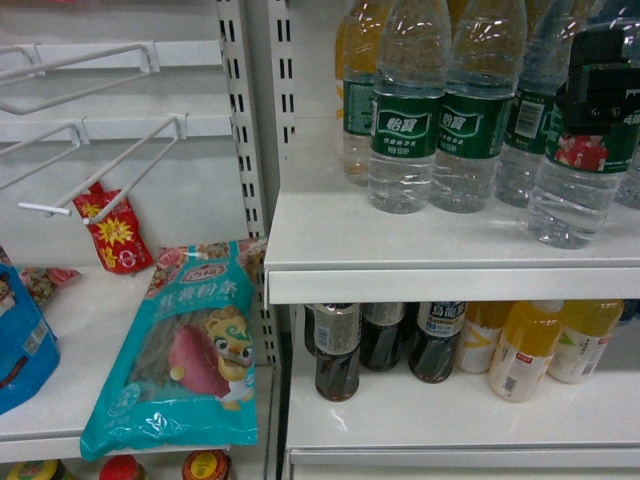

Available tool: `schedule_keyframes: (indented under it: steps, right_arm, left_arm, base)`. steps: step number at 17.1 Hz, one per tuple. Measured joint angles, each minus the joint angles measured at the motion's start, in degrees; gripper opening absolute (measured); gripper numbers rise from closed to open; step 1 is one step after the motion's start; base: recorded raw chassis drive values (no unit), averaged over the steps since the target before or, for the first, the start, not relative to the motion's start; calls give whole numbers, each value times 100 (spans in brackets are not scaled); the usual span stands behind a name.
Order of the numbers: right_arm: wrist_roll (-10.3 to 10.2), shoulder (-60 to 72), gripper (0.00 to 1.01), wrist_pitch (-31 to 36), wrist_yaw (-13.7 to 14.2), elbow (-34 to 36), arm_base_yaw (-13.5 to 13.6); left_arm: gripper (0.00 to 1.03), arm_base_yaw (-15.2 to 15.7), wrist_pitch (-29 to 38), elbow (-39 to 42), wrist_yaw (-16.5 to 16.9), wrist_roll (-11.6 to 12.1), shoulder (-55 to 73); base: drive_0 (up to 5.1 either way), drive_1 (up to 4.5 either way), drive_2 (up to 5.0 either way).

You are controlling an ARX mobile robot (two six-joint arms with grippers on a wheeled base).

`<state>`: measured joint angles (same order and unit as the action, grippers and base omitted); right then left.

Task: Move water from second to third shelf

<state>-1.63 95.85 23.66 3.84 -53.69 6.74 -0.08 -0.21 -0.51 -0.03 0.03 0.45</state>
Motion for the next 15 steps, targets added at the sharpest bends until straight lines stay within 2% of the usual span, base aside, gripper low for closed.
schedule_keyframes:
  steps: [6,10,12,13,14,15]
  right_arm:
    - [48,-688,98,-22,48,472,9]
    - [81,-1714,98,-7,160,1198,155]
    - [0,-2682,98,-140,221,1786,151]
    - [37,-3126,87,828,295,2400,76]
    - [83,-3571,76,1176,173,2896,-83]
    - [101,-3919,69,1084,76,3193,-214]
  left_arm:
    - [98,0,0,0,0,0,0]
    - [98,0,0,0,0,0,0]
    - [98,0,0,0,0,-2,0]
    - [98,0,0,0,2,0,0]
    - [98,0,0,0,-2,0,0]
    - [98,0,0,0,0,0,0]
  base:
    - [0,0,0]
    - [0,0,0]
    - [0,0,0]
    - [0,0,0]
    - [0,0,0]
    - [0,0,0]
